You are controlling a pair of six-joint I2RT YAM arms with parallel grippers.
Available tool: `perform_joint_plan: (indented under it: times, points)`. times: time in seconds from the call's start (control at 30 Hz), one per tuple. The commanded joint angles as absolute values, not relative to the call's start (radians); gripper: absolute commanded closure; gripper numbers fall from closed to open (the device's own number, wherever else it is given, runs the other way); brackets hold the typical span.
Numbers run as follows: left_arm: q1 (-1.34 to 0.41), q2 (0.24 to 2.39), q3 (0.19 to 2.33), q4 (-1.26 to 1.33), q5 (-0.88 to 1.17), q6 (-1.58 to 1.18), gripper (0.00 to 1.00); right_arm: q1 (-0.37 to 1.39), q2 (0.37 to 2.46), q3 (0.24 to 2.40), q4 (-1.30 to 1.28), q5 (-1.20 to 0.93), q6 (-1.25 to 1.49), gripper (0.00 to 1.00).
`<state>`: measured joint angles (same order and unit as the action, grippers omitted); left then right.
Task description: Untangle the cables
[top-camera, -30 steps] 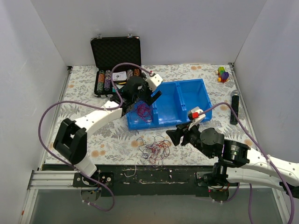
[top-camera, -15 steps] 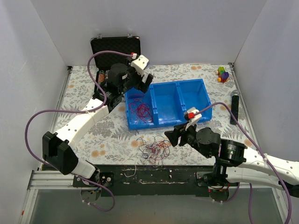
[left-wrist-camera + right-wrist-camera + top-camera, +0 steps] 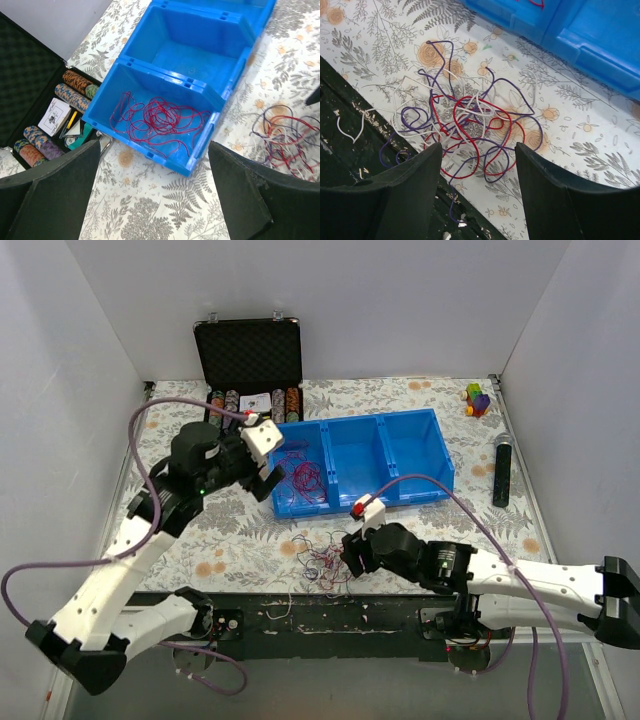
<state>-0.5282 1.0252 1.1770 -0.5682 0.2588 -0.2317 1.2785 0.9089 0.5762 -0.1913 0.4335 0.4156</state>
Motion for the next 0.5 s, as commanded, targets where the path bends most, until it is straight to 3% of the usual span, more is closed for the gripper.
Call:
perform_joint_plan:
  times: [0.0, 0.47]
  points:
    - [-0.528, 0.95, 1.146, -0.747, 0.321, -0.175, 0.11, 1.287, 0.975, 0.624, -0.091, 0.358, 0.394, 0.33]
    - [-0.528, 0.848, 1.123, -0.831, 0.31, -0.088, 0.2, 1.279, 1.114, 0.67, -0.041, 0.419, 0.313, 0.37]
